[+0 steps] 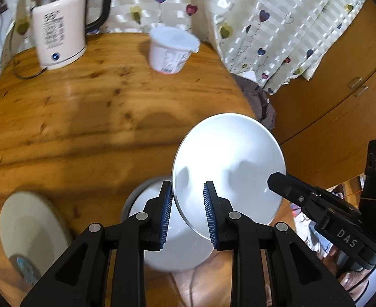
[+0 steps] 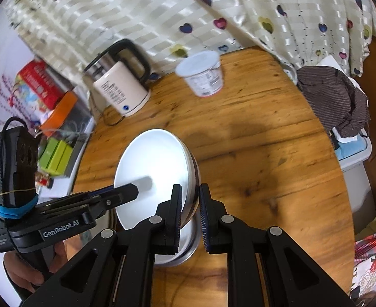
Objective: Organize plates and bowls
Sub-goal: 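Lower the white bowl onto the bowl stack and open right gripper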
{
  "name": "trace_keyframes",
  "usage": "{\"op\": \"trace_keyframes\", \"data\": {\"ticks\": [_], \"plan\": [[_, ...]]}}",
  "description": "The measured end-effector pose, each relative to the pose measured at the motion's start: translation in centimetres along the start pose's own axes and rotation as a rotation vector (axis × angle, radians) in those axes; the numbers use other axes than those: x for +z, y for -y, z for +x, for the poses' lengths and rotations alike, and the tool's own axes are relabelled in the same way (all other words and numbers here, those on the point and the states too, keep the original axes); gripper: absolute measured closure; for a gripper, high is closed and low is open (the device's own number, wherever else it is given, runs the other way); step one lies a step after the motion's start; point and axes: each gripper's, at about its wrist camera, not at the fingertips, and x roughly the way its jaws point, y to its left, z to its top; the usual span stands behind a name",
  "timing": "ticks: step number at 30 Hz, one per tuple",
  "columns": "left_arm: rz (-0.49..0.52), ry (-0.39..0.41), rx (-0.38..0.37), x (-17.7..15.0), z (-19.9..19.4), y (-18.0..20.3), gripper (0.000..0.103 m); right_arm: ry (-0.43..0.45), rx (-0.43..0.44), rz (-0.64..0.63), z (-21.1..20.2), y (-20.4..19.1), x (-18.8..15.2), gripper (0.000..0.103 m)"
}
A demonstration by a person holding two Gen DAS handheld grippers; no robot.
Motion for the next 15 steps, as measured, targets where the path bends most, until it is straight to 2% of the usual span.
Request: {"op": "trace_keyframes", "data": {"ticks": [5,15], "plan": [[-0.024,-0.023,0.026,-2.1,-0.1,-1.4,0.078,-0.043,0.012,-0.013,1.0,-1.2,-2.2,0.089],[-0.053,-0.082,0.049,-3.9,1.1,-3.0,0.078,-0.132,0.038,0.026,4.0,-0.6,-4.2,0.089]]}}
